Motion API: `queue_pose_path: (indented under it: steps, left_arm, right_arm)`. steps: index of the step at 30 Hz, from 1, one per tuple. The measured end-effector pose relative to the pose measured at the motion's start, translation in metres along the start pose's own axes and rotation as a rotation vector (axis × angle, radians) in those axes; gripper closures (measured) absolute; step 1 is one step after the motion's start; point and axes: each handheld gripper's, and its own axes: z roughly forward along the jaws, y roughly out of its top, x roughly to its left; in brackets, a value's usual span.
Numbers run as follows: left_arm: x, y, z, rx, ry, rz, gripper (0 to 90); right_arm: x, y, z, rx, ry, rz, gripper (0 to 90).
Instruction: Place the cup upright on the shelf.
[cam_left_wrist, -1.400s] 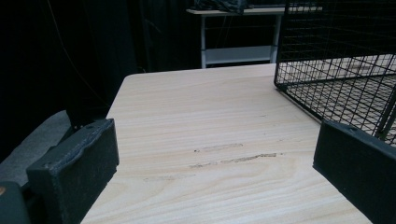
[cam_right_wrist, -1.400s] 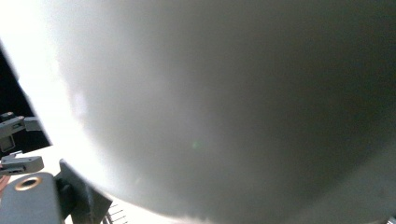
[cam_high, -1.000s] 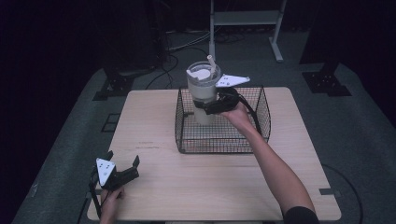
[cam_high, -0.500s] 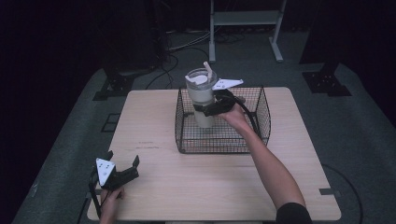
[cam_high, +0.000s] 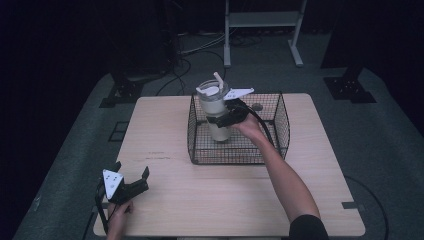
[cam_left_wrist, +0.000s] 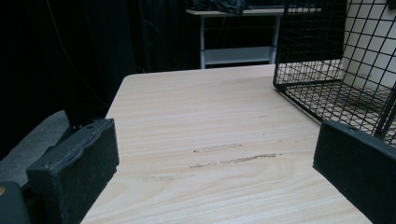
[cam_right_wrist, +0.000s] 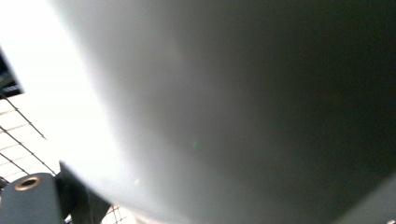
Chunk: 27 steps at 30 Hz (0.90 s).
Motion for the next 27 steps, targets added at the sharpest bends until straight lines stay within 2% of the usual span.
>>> queue_pose_path:
  steps: [9, 13, 19, 27]
  left_arm:
    - [0.0, 0.0, 0.0, -0.002, 0.0, 0.0, 0.0]
    - [0.0, 0.0, 0.0, -0.001, -0.001, 0.0, 0.0]
    - [0.0, 0.0, 0.0, -0.001, -0.002, 0.002, 0.0]
    - [0.0, 0.0, 0.0, -0.002, -0.003, 0.004, 0.0]
  right_arm:
    - [-0.002, -0.008, 0.013, 0.043, 0.021, 0.013, 8.8]
    - [-0.002, -0.009, 0.018, 0.051, 0.016, -0.007, 8.8]
    - [-0.003, -0.009, 0.021, 0.042, 0.013, -0.001, 8.8]
    - [-0.003, -0.012, 0.019, 0.045, 0.009, -0.035, 8.7]
